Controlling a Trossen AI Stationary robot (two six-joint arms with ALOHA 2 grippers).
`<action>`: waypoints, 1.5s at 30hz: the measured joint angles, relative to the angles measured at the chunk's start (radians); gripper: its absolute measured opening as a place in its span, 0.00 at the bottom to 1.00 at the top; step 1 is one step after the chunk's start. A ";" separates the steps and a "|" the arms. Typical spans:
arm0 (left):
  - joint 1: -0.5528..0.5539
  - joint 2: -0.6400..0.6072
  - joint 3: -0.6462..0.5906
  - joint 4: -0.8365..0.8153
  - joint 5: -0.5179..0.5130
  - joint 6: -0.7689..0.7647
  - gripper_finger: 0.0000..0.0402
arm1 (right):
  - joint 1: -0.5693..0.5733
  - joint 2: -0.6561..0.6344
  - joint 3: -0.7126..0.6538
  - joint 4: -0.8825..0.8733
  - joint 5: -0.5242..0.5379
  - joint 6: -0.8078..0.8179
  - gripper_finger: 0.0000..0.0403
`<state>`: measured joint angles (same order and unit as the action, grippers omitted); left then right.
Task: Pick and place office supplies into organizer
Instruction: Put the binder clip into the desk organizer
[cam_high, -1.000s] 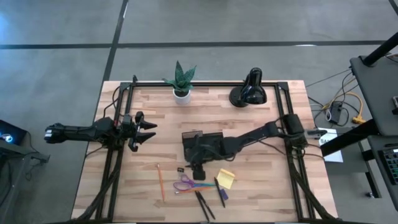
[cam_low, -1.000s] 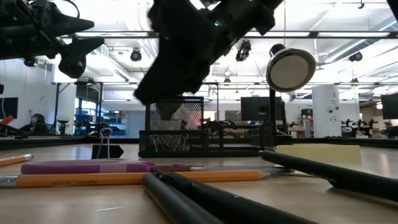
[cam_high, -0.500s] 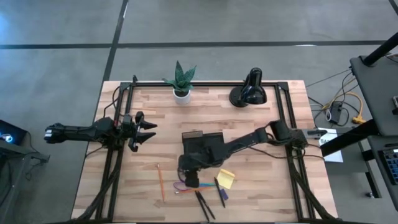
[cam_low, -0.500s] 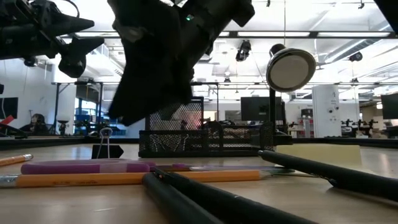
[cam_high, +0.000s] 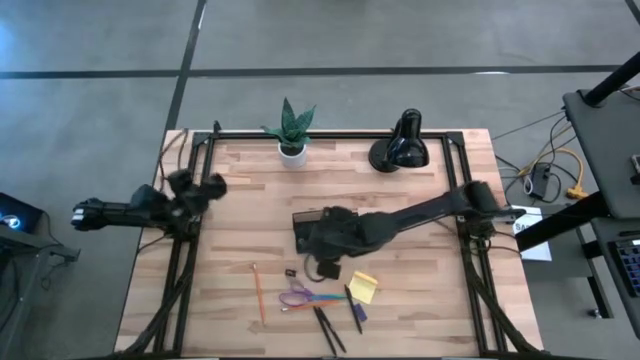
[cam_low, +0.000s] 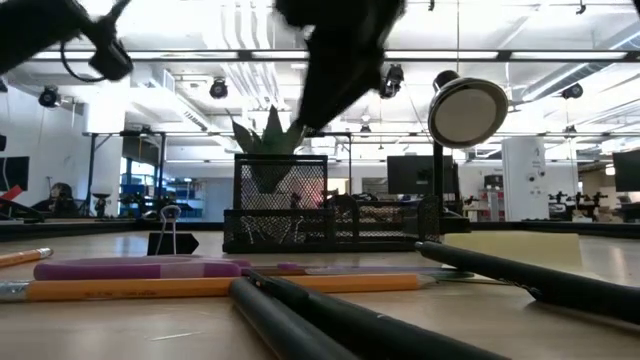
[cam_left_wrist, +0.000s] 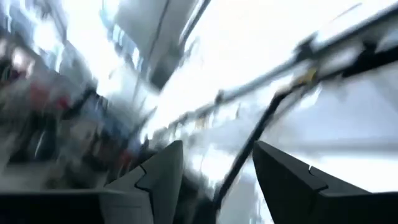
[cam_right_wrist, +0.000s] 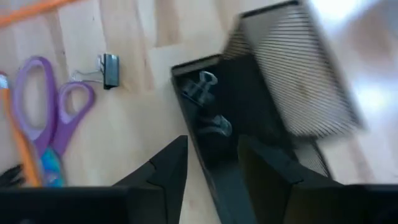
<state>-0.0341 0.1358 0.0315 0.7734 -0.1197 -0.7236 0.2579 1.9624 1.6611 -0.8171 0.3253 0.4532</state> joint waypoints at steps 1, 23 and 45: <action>0.000 0.001 0.001 0.043 -0.036 0.013 0.45 | 0.005 -0.032 -0.010 -0.028 0.020 0.034 0.32; -0.002 0.288 0.510 -1.305 0.181 0.388 0.45 | 0.163 -0.373 -0.313 -0.233 0.196 0.645 0.32; -0.380 1.018 0.551 -0.879 -0.031 0.292 0.45 | 0.163 -0.541 -0.541 -0.240 0.196 0.597 0.32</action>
<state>-0.4146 1.1534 0.5821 -0.1052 -0.1504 -0.4312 0.4212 1.4218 1.1199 -1.0568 0.5213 1.0499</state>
